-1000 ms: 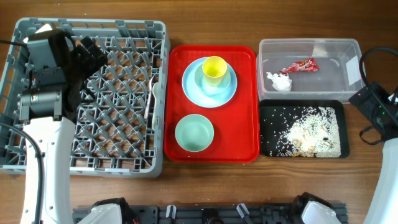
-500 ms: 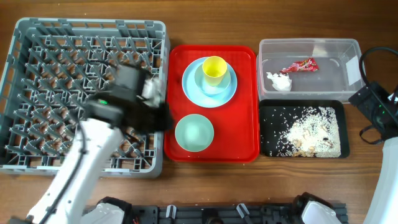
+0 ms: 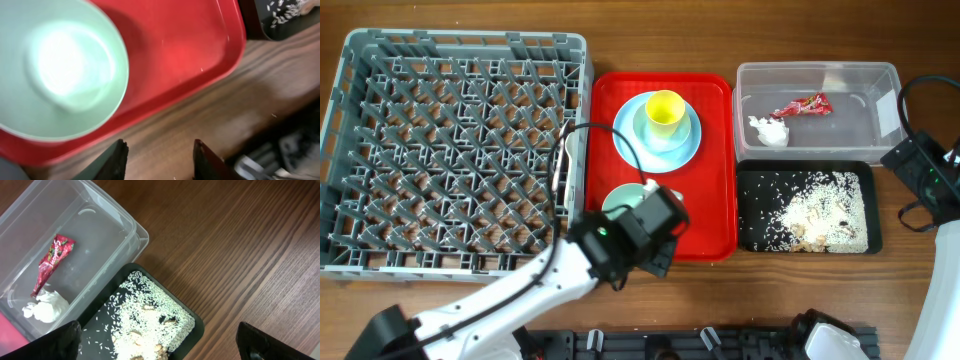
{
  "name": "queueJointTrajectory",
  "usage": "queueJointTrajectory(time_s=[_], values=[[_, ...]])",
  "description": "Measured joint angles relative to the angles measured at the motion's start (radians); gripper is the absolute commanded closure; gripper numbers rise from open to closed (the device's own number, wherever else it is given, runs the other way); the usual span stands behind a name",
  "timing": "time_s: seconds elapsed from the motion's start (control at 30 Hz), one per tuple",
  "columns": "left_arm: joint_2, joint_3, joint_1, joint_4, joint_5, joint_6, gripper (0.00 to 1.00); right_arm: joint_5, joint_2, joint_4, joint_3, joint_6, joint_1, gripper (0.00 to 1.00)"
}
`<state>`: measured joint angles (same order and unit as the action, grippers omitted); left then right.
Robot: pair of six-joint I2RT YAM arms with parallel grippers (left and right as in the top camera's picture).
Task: Sort waste into correct bins and load items into the dishwasher rack
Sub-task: 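Reach the left gripper to the green bowl and grasp its rim, then lift the green bowl with the left gripper over the dish rack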
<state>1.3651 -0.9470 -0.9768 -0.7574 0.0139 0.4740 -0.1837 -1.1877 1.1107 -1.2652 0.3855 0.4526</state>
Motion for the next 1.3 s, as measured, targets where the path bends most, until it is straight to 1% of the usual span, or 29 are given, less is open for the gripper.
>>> queueJointTrajectory(time_s=[0.1,0.13,0.17,0.23,0.37,0.43,0.53,0.57,0.7,0.9,1.1,1.17,1.23,1.3], values=[[0.045,0.0,-0.034,0.058,-0.063,0.002,0.74,0.0,0.0,0.0,0.0,0.0,0.0,0.0],[0.071,0.0,-0.039,0.084,-0.081,-0.001,0.73,0.0,0.0,0.0,0.0,0.0,0.0,0.0],[0.093,0.0,-0.04,0.101,-0.095,-0.001,0.75,0.0,0.0,0.0,0.0,0.0,0.0,0.0],[0.136,0.0,-0.04,0.12,-0.113,-0.011,0.75,0.0,0.0,0.0,0.0,0.0,0.0,0.0],[0.181,0.0,-0.04,0.122,-0.135,-0.035,0.75,0.0,0.0,0.0,0.0,0.0,0.0,0.0],[0.182,0.0,-0.04,0.123,-0.15,-0.043,0.79,0.0,0.0,0.0,0.0,0.0,0.0,0.0],[0.182,0.0,-0.04,0.137,-0.189,-0.054,0.92,0.0,0.0,0.0,0.0,0.0,0.0,0.0],[0.182,0.0,-0.04,0.146,-0.195,-0.053,0.93,0.0,0.0,0.0,0.0,0.0,0.0,0.0],[0.182,0.0,-0.04,0.168,-0.213,-0.061,0.93,0.0,0.0,0.0,0.0,0.0,0.0,0.0],[0.246,0.0,-0.04,0.19,-0.251,-0.065,0.85,0.0,0.0,0.0,0.0,0.0,0.0,0.0],[0.292,0.0,-0.04,0.201,-0.272,-0.066,0.85,0.0,0.0,0.0,0.0,0.0,0.0,0.0],[0.298,0.0,-0.04,0.199,-0.276,-0.065,0.87,0.0,0.0,0.0,0.0,0.0,0.0,0.0],[0.301,0.0,-0.04,0.196,-0.278,-0.065,0.96,0.0,0.0,0.0,0.0,0.0,0.0,0.0],[0.301,0.0,-0.04,0.194,-0.278,-0.067,0.96,0.0,0.0,0.0,0.0,0.0,0.0,0.0]])
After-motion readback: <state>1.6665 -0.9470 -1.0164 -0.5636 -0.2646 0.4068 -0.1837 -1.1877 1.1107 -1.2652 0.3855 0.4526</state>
